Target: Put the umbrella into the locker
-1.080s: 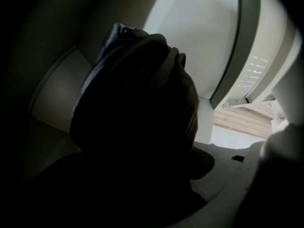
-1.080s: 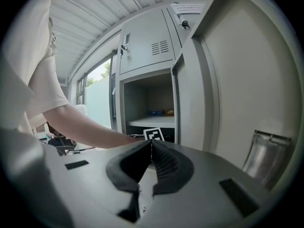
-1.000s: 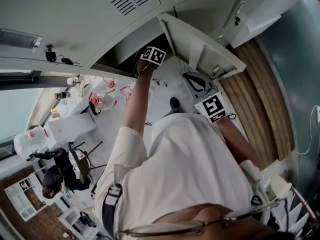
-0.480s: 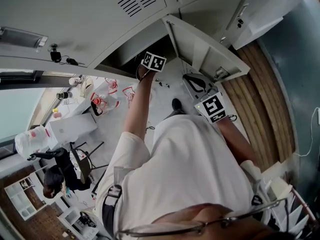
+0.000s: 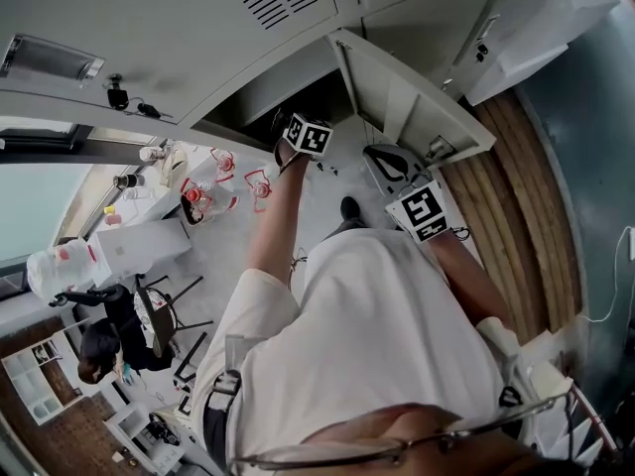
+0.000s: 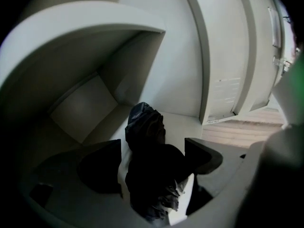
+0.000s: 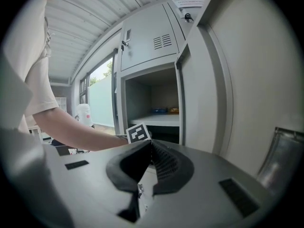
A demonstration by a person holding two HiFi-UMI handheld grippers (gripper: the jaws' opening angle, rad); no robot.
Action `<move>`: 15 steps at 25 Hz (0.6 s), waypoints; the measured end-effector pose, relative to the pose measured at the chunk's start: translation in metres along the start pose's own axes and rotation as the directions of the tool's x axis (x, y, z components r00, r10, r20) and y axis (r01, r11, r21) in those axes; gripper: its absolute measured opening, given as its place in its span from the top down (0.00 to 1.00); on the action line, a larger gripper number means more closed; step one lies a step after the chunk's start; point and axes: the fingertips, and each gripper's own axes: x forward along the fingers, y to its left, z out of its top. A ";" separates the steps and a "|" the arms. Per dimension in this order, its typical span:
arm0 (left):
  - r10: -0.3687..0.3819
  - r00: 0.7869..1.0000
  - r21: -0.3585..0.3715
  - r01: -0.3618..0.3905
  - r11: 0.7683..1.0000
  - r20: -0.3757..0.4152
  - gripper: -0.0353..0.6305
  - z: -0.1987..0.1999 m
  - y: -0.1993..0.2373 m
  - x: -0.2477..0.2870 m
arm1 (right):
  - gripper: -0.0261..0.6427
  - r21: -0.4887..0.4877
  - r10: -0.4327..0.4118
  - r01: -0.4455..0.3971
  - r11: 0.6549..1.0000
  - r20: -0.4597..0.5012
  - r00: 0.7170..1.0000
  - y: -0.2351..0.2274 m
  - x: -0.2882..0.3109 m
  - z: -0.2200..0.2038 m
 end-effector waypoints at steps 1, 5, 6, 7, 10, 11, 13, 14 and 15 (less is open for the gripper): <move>0.005 1.000 -0.006 -0.004 1.000 0.014 0.33 0.000 -0.001 -0.003 | 0.95 0.001 0.002 -0.002 1.000 -0.003 1.000 -0.001 -0.001 -0.001; 0.036 0.998 -0.032 -0.034 0.999 0.058 0.33 -0.002 -0.004 -0.016 | 0.95 0.004 0.015 -0.015 1.000 -0.013 1.000 -0.004 -0.004 -0.005; 0.043 0.997 -0.039 -0.041 0.998 0.065 0.33 -0.003 -0.005 -0.019 | 0.95 0.001 0.023 -0.023 1.000 -0.013 1.000 -0.003 -0.004 -0.007; 0.051 0.996 -0.045 -0.048 0.998 0.071 0.33 -0.003 -0.005 -0.022 | 0.95 -0.005 0.033 -0.033 0.999 -0.014 0.999 -0.003 -0.005 -0.008; 0.081 0.992 -0.068 -0.075 0.995 0.092 0.34 -0.004 -0.007 -0.033 | 0.95 -0.017 0.068 -0.068 0.998 -0.028 0.997 0.001 -0.007 -0.012; 0.093 0.991 -0.078 -0.085 0.993 0.101 0.33 -0.004 -0.007 -0.038 | 0.95 -0.019 0.079 -0.080 0.997 -0.033 0.996 0.002 -0.008 -0.014; 0.116 0.985 -0.104 -0.103 0.989 0.126 0.33 -0.004 -0.008 -0.048 | 0.95 -0.024 0.099 -0.100 0.995 -0.041 0.994 0.003 -0.010 -0.018; 0.126 0.982 -0.119 -0.109 0.987 0.144 0.33 -0.003 -0.008 -0.054 | 0.95 -0.028 0.109 -0.110 0.994 -0.045 0.993 0.004 -0.010 -0.020; 0.134 0.978 -0.136 -0.113 0.984 0.162 0.33 -0.002 -0.008 -0.059 | 0.95 -0.032 0.119 -0.121 0.992 -0.047 0.992 0.005 -0.011 -0.022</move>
